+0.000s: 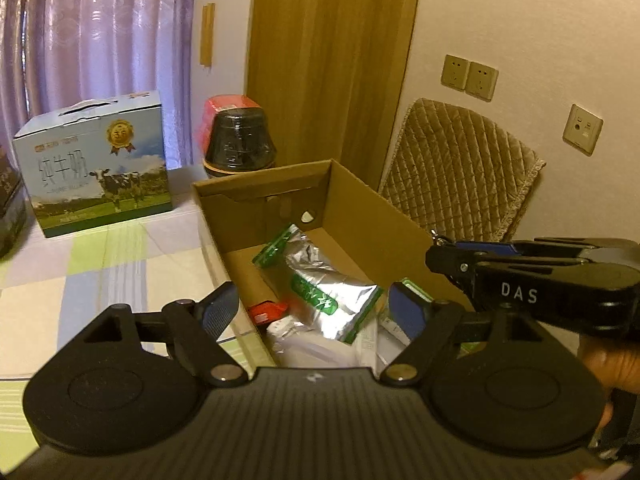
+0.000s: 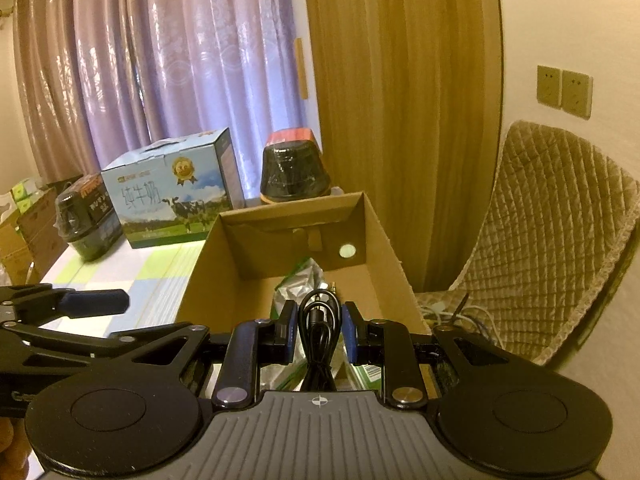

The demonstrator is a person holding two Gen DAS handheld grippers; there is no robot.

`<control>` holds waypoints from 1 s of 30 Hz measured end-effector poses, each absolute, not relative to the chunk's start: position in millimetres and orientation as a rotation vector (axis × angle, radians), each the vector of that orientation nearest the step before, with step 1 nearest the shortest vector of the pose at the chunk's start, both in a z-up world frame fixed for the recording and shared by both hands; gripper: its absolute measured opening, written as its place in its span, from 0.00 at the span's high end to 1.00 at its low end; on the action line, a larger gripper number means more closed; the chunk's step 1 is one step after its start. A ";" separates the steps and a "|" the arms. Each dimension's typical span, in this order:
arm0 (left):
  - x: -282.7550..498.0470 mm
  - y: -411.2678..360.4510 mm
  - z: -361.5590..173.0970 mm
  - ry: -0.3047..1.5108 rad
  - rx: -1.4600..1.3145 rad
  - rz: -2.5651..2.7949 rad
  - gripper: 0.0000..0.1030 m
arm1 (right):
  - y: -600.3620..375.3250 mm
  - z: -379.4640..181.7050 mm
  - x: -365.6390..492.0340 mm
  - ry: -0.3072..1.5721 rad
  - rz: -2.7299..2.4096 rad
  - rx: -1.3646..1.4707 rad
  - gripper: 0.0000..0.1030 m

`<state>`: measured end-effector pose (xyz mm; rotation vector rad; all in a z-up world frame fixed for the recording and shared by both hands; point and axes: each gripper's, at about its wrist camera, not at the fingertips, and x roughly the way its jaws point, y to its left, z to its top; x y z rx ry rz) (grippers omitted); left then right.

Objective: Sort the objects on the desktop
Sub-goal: 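Carry the plug adapter and cable over the cardboard box, then open the left gripper over the box while the right gripper releases the cable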

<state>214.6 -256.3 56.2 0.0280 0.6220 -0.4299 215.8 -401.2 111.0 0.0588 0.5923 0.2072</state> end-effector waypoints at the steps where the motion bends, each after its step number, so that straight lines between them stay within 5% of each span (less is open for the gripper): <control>1: 214.3 -254.4 56.7 0.621 0.030 -0.422 0.24 | -401.4 110.5 216.4 0.594 0.208 0.061 0.80; 14: 204.5 -225.7 48.3 0.642 0.012 -0.355 0.21 | -393.0 111.7 218.8 0.584 0.202 0.075 0.80; 18: 194.6 -227.6 44.7 0.630 0.053 -0.338 0.19 | -390.9 114.3 219.0 0.574 0.199 0.073 0.49; 25: 173.4 -228.5 41.1 0.627 0.068 -0.321 0.07 | -397.6 114.5 207.3 0.592 0.170 0.071 0.46; 30: 153.7 -226.3 43.6 0.623 0.071 -0.320 0.01 | -403.3 115.3 191.8 0.627 0.146 0.090 0.34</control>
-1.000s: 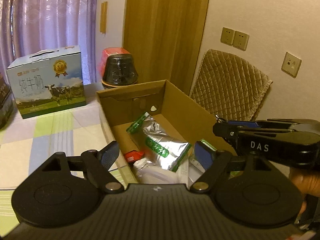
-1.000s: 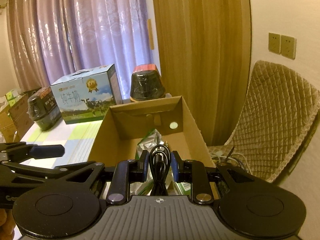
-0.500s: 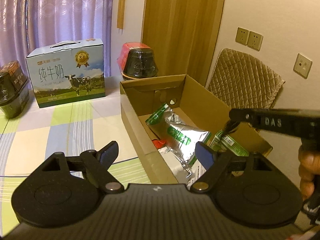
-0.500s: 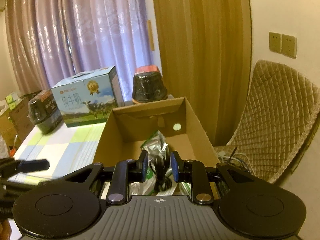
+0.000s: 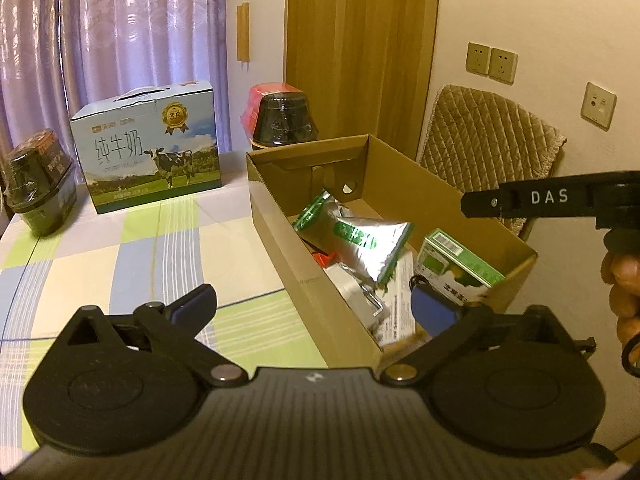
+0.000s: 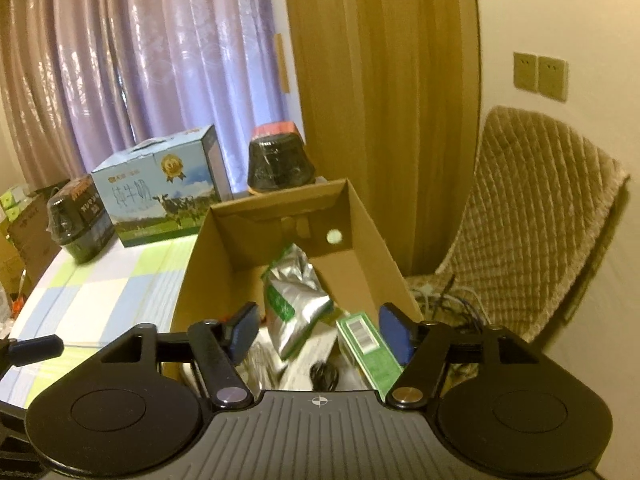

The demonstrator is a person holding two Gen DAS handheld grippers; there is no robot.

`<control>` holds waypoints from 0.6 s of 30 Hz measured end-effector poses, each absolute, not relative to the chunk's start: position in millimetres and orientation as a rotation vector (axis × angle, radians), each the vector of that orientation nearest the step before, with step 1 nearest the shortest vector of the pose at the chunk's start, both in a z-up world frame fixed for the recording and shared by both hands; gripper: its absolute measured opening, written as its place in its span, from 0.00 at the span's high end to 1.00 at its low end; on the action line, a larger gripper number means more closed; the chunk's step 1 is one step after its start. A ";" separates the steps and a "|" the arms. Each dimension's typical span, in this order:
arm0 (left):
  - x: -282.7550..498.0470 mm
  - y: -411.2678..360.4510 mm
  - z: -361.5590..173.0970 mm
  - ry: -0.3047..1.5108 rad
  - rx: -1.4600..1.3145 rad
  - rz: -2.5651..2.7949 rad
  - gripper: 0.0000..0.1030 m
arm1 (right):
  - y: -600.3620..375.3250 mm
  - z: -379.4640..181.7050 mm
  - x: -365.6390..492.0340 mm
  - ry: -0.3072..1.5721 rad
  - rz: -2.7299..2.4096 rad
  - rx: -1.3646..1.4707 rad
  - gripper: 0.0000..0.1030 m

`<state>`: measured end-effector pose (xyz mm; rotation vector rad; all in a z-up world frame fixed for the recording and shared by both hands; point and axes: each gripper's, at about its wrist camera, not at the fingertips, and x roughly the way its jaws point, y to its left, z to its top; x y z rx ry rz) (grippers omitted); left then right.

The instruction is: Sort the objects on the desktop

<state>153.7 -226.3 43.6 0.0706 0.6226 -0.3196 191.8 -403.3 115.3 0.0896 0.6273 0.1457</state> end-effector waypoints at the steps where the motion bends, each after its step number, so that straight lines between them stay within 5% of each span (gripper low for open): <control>1: 149.3 -225.4 44.2 0.625 0.066 -0.315 0.01 | -403.4 115.6 187.8 0.636 0.147 0.088 0.33; 9: 116.9 -219.9 52.2 0.658 0.022 -0.302 0.01 | -390.1 121.1 152.0 0.672 0.157 0.040 0.03; 18: 86.3 -215.1 59.1 0.734 -0.012 -0.302 0.01 | -383.2 122.9 116.5 0.708 0.160 0.045 0.02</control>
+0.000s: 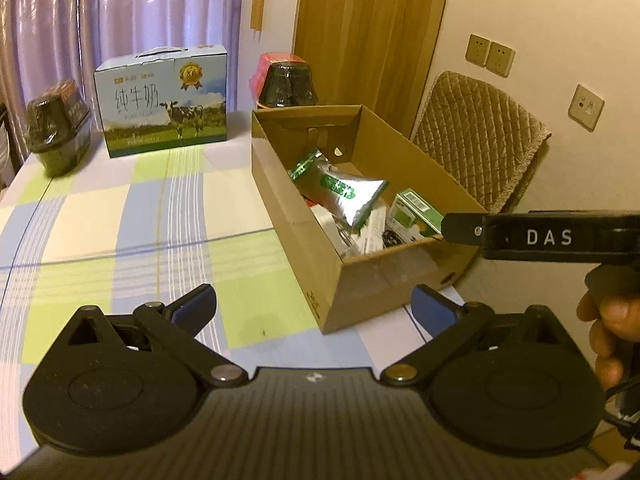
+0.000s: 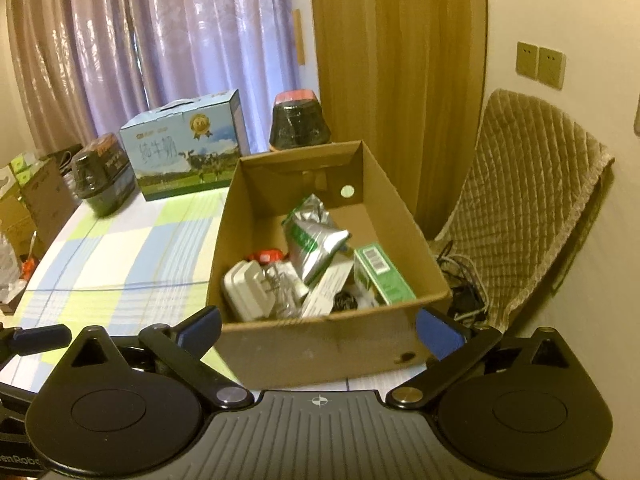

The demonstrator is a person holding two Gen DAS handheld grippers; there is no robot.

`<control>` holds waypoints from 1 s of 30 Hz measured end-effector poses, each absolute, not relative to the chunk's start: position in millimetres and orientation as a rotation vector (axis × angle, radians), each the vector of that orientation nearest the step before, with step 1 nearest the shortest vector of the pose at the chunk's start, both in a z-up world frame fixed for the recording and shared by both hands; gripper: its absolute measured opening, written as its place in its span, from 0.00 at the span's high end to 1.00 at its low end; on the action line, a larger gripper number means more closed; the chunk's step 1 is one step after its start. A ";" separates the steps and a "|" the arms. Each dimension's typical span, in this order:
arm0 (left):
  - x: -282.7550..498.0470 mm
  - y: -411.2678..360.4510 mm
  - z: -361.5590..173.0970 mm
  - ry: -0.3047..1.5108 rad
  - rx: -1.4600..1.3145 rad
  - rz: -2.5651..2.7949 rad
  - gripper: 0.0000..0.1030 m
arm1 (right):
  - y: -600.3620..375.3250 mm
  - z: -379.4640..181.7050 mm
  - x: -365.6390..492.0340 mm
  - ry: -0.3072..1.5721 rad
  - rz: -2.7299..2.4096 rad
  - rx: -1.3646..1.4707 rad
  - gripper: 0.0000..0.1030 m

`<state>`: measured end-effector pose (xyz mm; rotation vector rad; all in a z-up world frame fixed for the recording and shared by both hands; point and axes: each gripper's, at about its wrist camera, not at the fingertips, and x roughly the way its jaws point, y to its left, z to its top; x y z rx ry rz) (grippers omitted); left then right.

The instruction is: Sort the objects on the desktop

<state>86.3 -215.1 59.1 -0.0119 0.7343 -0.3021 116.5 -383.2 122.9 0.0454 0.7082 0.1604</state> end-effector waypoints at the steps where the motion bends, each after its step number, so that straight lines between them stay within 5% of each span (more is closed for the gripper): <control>1: 83.4 -214.1 59.5 0.737 -0.014 -0.301 0.01 | -383.5 123.8 113.5 0.712 0.159 0.047 0.02; 30: 46.1 -192.2 78.3 0.770 -0.061 -0.211 0.01 | -384.5 154.5 44.3 0.726 0.165 0.081 0.02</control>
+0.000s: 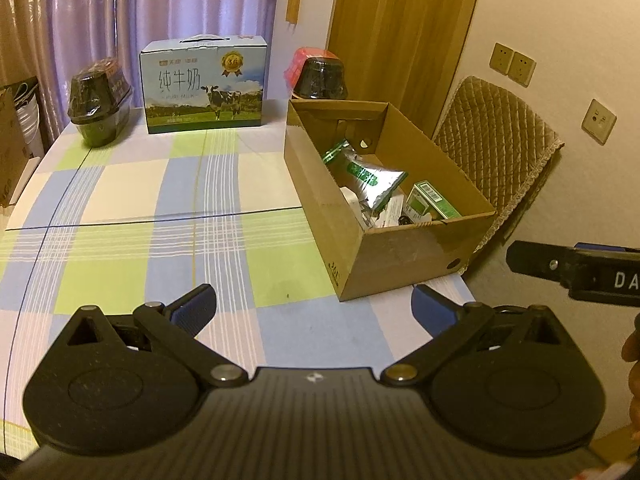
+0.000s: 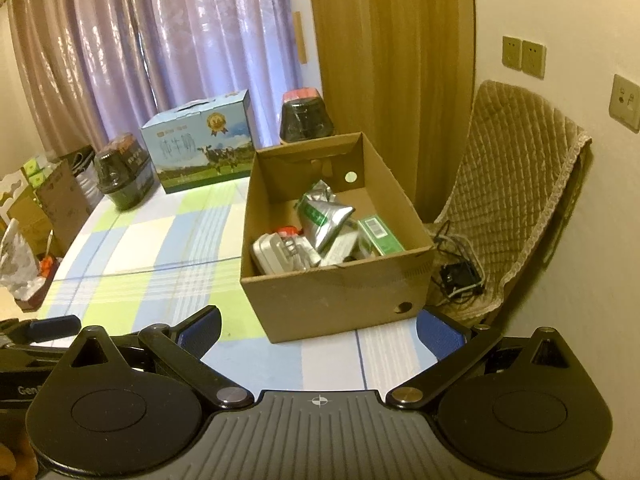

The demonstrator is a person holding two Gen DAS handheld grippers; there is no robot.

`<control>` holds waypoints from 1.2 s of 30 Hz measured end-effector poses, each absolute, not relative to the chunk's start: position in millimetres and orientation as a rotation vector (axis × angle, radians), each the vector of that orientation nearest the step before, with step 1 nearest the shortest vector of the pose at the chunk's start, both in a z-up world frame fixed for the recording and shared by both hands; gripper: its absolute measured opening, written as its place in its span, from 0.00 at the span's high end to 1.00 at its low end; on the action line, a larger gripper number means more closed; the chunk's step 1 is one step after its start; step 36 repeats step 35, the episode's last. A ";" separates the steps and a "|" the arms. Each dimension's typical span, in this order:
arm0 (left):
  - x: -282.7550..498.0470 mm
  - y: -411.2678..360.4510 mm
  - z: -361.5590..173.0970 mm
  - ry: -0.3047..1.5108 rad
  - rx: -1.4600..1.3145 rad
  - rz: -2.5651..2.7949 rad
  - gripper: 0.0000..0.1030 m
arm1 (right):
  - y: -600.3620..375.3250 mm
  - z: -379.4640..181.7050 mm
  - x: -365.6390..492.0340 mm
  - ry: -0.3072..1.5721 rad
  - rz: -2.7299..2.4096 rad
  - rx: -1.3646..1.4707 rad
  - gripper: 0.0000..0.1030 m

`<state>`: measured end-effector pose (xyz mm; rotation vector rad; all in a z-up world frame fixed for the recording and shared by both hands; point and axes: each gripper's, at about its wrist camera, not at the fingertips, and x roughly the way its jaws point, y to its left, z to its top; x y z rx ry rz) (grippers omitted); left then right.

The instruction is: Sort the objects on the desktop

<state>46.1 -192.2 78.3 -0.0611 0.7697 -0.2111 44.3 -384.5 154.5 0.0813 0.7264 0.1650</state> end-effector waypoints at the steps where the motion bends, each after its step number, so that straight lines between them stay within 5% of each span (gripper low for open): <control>1: 46.3 -192.4 78.0 0.771 -0.061 -0.211 0.01 | -384.7 154.8 44.2 0.726 0.165 0.081 0.02; 36: 44.2 -190.1 69.1 0.777 -0.086 -0.213 0.01 | -385.9 143.1 42.7 0.752 0.160 0.073 0.02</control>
